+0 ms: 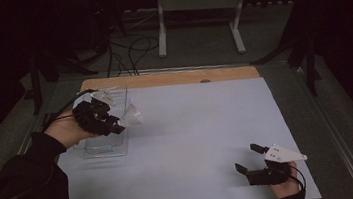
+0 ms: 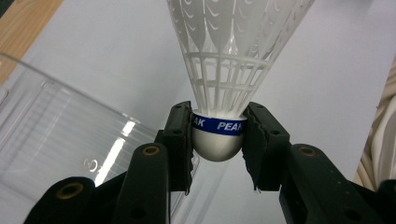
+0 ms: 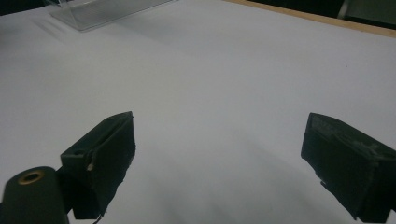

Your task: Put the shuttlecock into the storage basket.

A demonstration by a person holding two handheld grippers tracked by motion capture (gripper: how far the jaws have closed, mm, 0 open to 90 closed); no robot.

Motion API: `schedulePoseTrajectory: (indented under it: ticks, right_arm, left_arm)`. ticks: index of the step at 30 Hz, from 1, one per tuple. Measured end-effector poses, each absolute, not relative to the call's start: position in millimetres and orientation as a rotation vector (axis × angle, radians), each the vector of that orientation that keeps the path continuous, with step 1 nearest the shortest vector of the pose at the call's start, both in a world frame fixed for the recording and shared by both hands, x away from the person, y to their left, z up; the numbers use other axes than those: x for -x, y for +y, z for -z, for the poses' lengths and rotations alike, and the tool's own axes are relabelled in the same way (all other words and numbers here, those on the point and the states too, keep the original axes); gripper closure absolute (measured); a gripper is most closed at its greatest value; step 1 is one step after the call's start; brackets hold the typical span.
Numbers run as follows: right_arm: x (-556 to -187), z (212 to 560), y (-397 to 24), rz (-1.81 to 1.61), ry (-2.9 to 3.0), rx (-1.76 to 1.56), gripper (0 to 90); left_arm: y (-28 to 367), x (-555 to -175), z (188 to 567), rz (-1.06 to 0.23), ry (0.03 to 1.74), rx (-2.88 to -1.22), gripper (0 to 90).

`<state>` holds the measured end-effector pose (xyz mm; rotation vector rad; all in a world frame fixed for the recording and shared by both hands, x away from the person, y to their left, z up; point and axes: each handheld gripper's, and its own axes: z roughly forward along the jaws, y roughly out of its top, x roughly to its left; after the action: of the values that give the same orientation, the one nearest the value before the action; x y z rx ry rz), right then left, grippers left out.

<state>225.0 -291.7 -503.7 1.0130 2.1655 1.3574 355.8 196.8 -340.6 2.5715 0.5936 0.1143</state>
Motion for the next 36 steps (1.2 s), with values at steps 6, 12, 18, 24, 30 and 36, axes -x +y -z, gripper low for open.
schedulePoseTrajectory:
  ticks: [6,12,18,24,30,36]
  right_arm:
    - [-225.1,503.9,-291.6,-1.358,2.167,-1.012,9.9]
    - [-225.7,504.9,-290.8,-1.354,2.178,-1.008,9.9]
    - [-225.7,505.2,-290.3,-1.355,2.178,-1.01,9.9]
    - [-225.9,505.5,-289.9,-1.351,2.18,-1.009,9.9]
    - [-225.7,505.4,-289.7,-1.349,2.182,-1.011,9.9]
    - [-225.9,505.8,-289.2,-1.349,2.184,-1.012,9.9]
  left_arm:
    - [211.9,-356.1,341.9,-0.136,0.641,-2.571,65.4]
    - [226.1,-357.1,343.9,-0.142,0.704,-2.556,65.3]
    - [236.7,-358.8,345.7,-0.155,0.756,-2.552,65.3]
    - [249.1,-362.5,350.2,-0.166,0.836,-2.55,65.3]
    - [258.8,-365.5,354.3,-0.174,0.94,-2.526,65.3]
    - [263.9,-367.1,358.3,-0.181,1.008,-2.514,65.3]
